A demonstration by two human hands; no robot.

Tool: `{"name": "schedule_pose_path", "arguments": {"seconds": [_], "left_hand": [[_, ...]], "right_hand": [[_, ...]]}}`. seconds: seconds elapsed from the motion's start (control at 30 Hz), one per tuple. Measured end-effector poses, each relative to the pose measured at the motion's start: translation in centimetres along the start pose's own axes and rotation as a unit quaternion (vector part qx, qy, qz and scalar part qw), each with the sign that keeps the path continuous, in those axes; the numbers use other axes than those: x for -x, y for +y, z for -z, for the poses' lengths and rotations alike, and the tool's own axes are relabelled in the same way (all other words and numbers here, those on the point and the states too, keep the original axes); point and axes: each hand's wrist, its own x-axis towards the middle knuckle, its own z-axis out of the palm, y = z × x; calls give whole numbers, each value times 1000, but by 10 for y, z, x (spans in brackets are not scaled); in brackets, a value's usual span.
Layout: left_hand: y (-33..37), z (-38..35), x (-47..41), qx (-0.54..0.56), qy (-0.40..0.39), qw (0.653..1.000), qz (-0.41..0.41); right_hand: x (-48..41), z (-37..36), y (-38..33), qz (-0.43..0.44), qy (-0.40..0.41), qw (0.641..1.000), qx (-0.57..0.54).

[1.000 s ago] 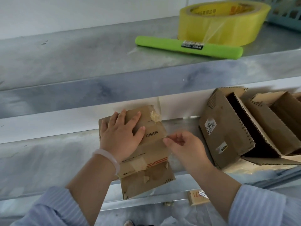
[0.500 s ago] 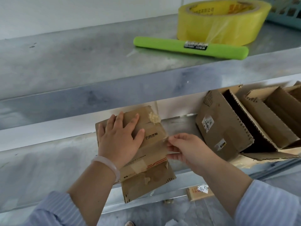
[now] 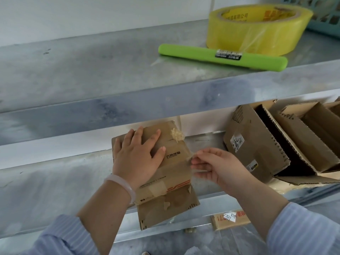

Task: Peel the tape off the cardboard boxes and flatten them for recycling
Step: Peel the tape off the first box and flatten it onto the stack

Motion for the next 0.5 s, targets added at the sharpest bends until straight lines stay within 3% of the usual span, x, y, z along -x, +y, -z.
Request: {"name": "schedule_pose_path", "arguments": {"seconds": [0.07,0.1,0.17,0.23,0.33,0.5], "left_hand": [[-1,0,0,2,1,1000,0],[-1,0,-1,3,1,1000,-1],[-1,0,-1,5,1,1000,-2],[-2,0,-2,3,1,1000,-3],[-4,1,-4,-1,3,1000,-10],[-7,0,-4,2,4,1000,-12]], "right_hand": [[-1,7,1,105,67,985,118],[-1,11,2,168,88,960,206],[0,18,6,293,79,862,407],[-3,19,12,389,46,752,530],[-10,12,17,454,14,678,579],[-17,12,9,533,16,630,564]]}}
